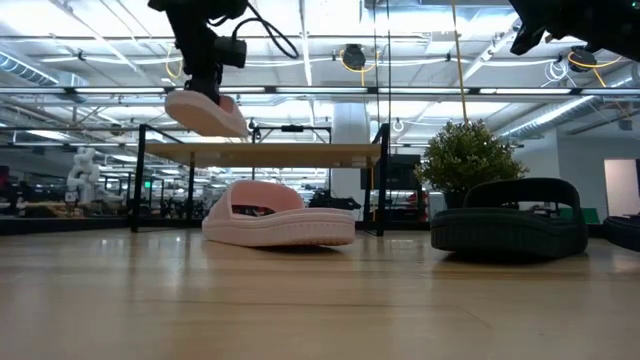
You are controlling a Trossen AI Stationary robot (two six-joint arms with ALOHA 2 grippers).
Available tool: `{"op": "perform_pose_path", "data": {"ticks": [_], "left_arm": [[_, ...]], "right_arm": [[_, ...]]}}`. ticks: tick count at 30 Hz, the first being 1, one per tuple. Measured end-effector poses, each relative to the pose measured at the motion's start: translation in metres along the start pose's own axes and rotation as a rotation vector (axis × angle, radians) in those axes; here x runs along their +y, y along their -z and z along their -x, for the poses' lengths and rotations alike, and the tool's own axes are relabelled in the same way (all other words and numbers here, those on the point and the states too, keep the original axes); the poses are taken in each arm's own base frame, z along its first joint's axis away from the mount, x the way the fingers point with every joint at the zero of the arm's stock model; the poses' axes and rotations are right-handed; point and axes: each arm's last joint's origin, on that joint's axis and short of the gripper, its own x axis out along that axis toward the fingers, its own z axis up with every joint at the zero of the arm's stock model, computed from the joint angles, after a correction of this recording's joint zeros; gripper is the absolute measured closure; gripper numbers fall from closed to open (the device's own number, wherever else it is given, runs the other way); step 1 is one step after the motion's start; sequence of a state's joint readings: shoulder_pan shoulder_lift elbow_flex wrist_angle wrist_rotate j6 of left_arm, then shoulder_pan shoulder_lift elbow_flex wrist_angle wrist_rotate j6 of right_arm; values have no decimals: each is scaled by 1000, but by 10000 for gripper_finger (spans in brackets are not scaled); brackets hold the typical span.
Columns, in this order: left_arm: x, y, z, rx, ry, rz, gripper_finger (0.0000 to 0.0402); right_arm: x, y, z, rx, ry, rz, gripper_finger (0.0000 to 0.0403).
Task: Pick and place slides into the shelf
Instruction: Put the left pink slides on the shelf
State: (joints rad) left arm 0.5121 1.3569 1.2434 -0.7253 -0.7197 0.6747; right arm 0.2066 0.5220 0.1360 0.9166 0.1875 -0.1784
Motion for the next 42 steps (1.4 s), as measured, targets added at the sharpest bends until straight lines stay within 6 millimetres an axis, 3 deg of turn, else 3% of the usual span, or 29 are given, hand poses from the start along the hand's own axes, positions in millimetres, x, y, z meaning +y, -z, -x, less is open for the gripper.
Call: {"op": "perform_pose_path", "data": {"ticks": [8, 16, 42], "left_arm": [[4, 0, 4, -40, -2, 4, 402], [-16, 11, -11, 2, -36, -20, 401], [-23, 34, -36, 50, -29, 25, 401]], "right_arm": [[-1, -3, 0, -29, 5, -3, 403], [-1, -3, 0, -30, 6, -2, 403], [-1, -4, 0, -35, 6, 18, 403]]}}
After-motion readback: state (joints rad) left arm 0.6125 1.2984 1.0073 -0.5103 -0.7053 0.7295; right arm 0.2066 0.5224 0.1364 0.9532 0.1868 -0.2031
